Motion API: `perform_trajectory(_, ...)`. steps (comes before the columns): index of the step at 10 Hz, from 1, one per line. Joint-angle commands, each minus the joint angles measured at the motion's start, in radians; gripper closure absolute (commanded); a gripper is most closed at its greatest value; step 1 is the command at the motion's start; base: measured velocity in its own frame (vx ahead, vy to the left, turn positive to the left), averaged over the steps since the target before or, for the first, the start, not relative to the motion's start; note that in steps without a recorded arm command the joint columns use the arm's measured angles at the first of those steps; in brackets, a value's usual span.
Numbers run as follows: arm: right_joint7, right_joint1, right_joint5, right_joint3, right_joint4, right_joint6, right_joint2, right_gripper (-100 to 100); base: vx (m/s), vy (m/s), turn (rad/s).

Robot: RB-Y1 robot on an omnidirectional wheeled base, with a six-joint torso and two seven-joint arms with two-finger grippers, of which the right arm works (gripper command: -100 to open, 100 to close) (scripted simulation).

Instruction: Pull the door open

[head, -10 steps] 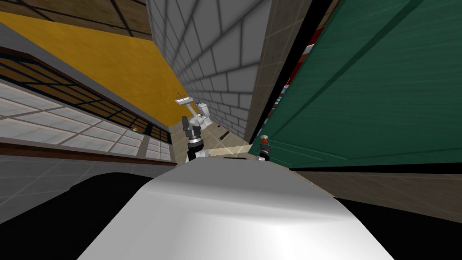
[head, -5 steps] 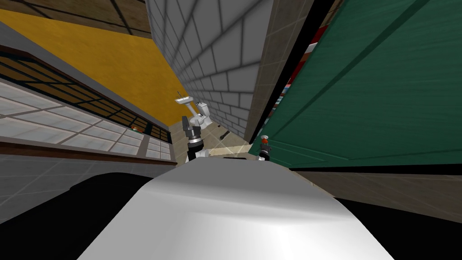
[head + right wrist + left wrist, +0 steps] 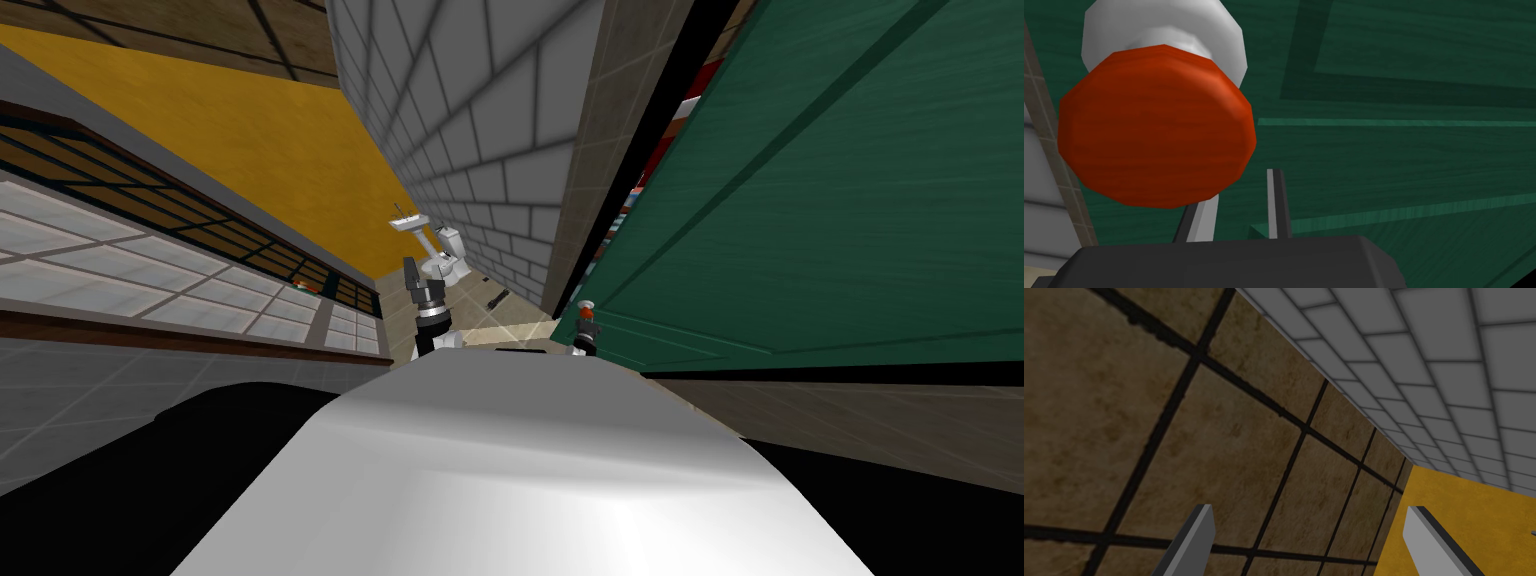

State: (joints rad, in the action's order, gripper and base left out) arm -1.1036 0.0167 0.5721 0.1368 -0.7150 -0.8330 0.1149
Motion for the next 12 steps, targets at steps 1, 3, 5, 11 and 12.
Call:
perform_trajectory(1, 0.007, 0.01, -0.007, -0.012, -0.048, 0.006, -0.011, -100, 0.001, 0.005, 0.011)
perform_trajectory(3, -0.046, 0.012, 0.017, -0.02, -0.053, 0.008, -0.02, -100, -0.026, -0.004, 0.033)
perform_trajectory(5, -0.046, 0.012, 0.017, -0.02, -0.053, 0.008, -0.02, -100, -0.044, -0.016, 0.036)
perform_trajectory(11, -0.106, 0.014, 0.043, -0.028, -0.058, 0.01, -0.03, -100, -0.026, -0.001, 0.015)
perform_trajectory(12, -0.106, 0.014, 0.043, -0.028, -0.058, 0.01, -0.03, -100, -0.028, -0.008, 0.014)
